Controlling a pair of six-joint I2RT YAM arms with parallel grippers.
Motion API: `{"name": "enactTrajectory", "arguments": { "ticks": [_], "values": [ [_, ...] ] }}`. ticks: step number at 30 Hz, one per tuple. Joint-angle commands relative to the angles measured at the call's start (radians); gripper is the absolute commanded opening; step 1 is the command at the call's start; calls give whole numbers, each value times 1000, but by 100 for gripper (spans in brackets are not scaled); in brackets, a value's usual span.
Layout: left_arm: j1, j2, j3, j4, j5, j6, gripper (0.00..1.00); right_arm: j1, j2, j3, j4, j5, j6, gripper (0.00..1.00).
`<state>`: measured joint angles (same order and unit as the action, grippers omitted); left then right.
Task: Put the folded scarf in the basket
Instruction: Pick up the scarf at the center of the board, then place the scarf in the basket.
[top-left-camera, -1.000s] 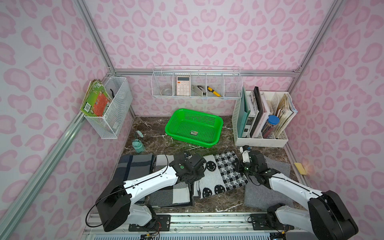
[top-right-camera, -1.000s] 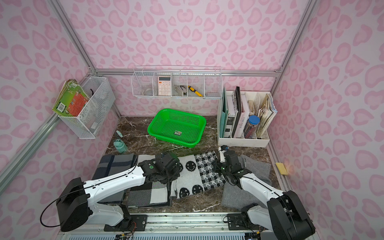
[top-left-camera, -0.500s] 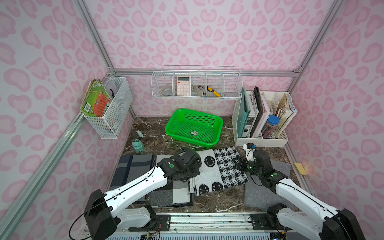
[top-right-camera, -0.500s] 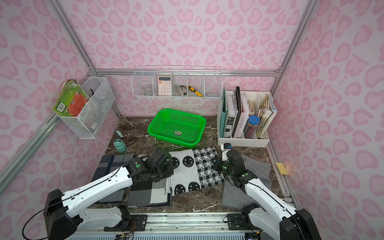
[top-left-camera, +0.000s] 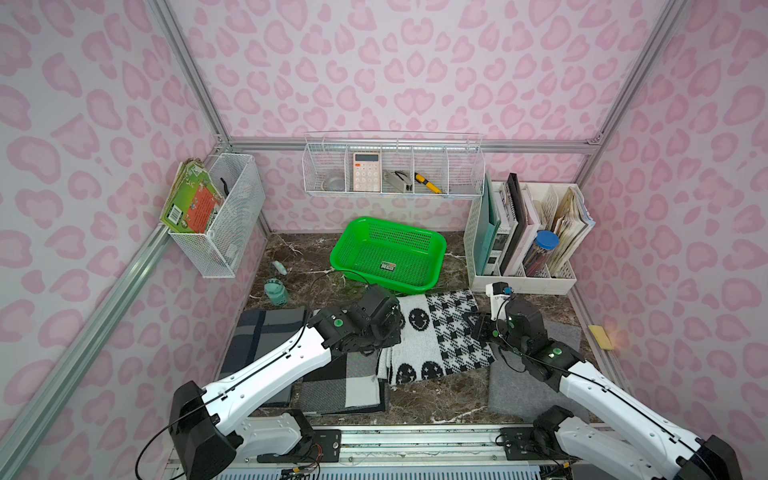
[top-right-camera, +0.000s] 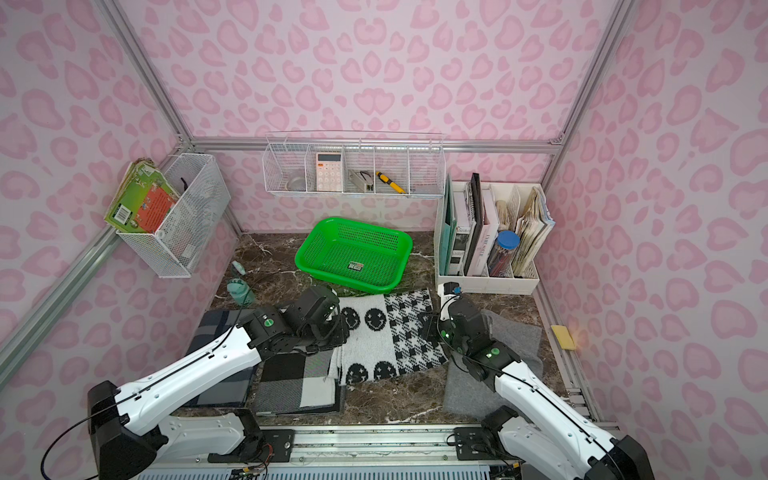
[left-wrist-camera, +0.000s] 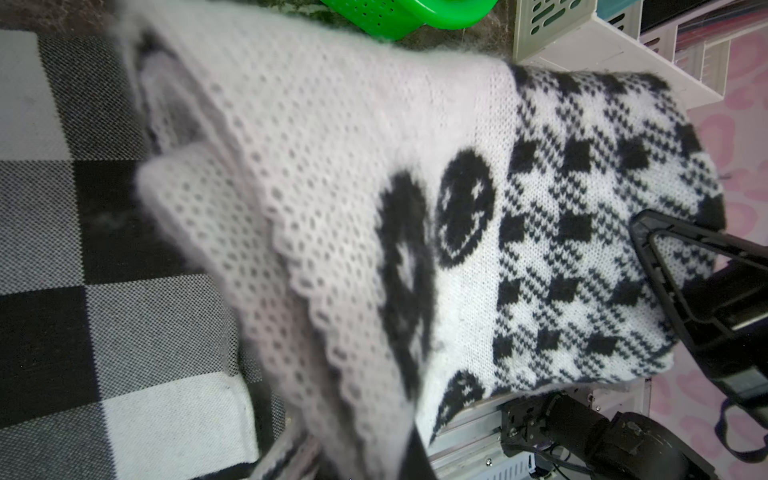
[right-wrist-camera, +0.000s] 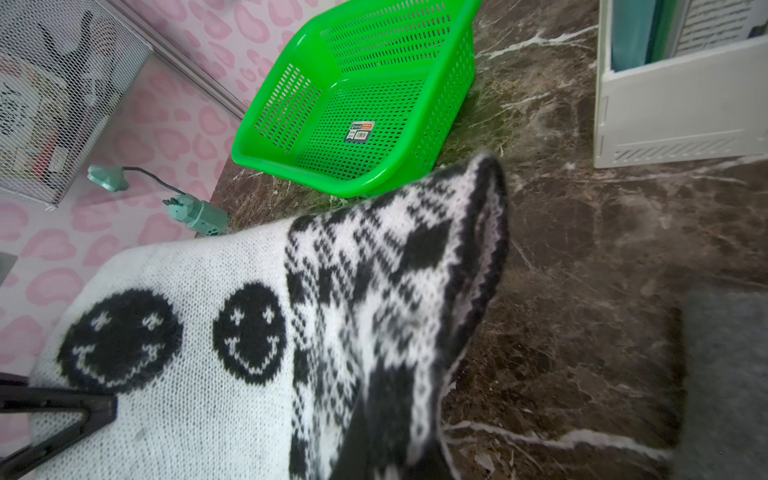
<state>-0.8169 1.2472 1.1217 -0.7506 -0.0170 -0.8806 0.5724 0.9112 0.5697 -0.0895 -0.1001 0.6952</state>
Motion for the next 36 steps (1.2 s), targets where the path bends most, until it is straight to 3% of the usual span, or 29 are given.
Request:
{"name": "enactTrajectory", "arguments": {
  "ticks": [1, 18, 36],
  "values": [
    [6, 6, 31, -10, -7, 60, 0, 1, -3, 17, -4, 35, 1, 0],
    [69, 93, 162, -35, -10, 253, 0, 73, 100, 147, -28, 96, -10, 0],
    [235, 75, 195, 6, 89, 404, 0, 164, 240, 315, -41, 223, 6, 0]
  ]
}}
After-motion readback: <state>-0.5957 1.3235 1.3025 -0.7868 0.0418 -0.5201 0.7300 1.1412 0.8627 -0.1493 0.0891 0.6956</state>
